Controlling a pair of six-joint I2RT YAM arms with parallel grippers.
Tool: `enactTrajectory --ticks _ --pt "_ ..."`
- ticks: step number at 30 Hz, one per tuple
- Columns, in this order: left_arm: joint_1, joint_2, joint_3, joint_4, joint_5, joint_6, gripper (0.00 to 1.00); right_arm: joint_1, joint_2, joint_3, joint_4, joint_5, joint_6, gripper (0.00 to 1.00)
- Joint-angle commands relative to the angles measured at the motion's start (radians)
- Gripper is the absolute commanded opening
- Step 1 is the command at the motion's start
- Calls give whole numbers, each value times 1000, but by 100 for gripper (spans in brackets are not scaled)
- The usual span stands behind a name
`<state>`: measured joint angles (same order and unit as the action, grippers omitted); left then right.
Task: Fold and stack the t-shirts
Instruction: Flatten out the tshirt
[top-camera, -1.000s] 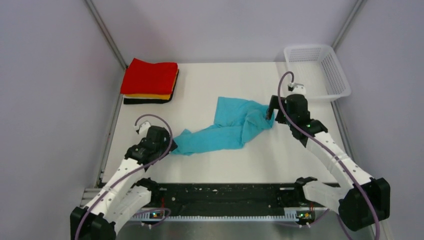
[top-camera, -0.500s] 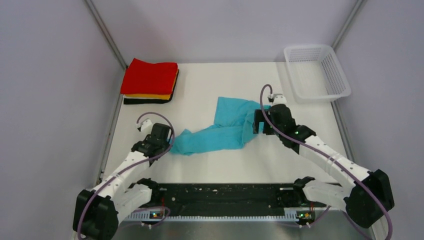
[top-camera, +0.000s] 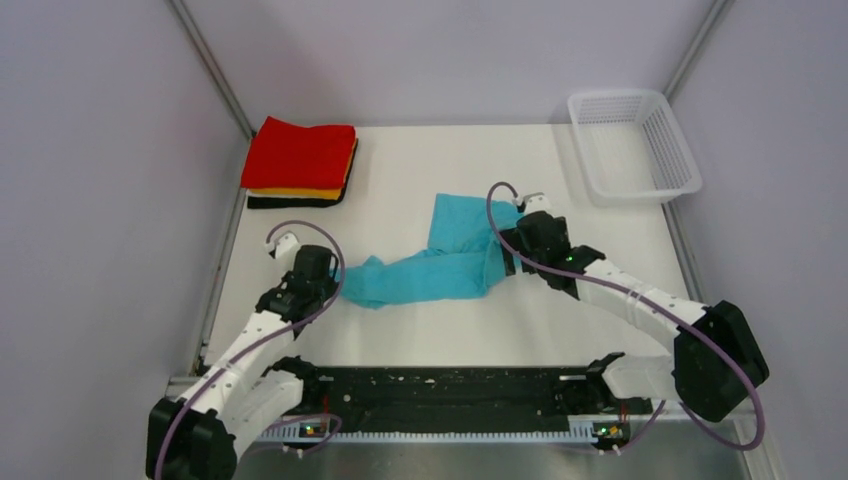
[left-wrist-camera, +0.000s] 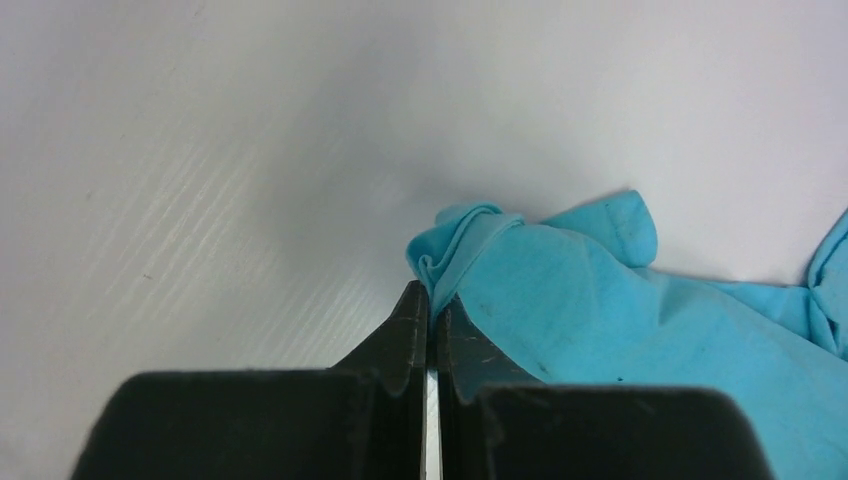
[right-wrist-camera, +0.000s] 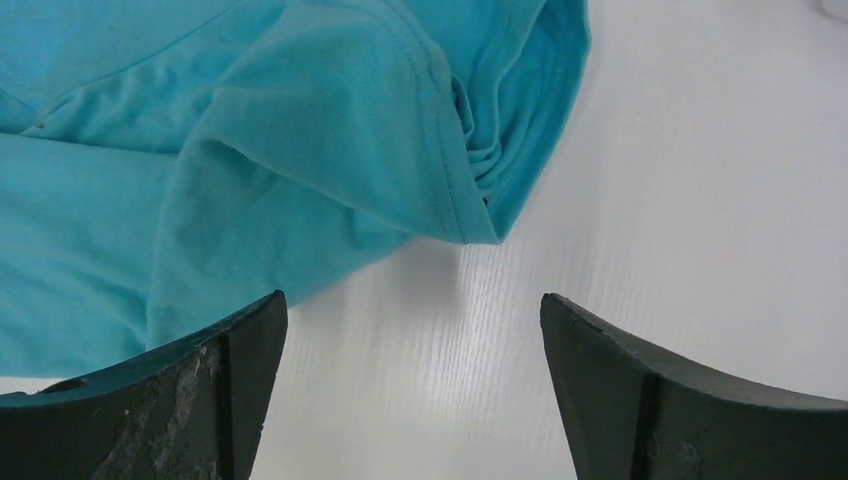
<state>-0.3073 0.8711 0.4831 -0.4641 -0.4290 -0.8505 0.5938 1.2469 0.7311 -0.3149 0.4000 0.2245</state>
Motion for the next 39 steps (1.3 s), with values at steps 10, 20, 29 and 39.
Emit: enactTrajectory --ticks 10,20,29,39 --pt "5 -74 37 5 14 46 0 11 179 113 151 -25 -158 85" --pt "5 -67 55 -7 -11 48 0 -30 339 180 217 31 -176 72" --pt "5 -69 68 -31 -55 50 0 -100 343 174 281 -37 -134 37" --pt "5 -88 156 -87 -120 44 0 -127 191 154 186 -45 -133 0"
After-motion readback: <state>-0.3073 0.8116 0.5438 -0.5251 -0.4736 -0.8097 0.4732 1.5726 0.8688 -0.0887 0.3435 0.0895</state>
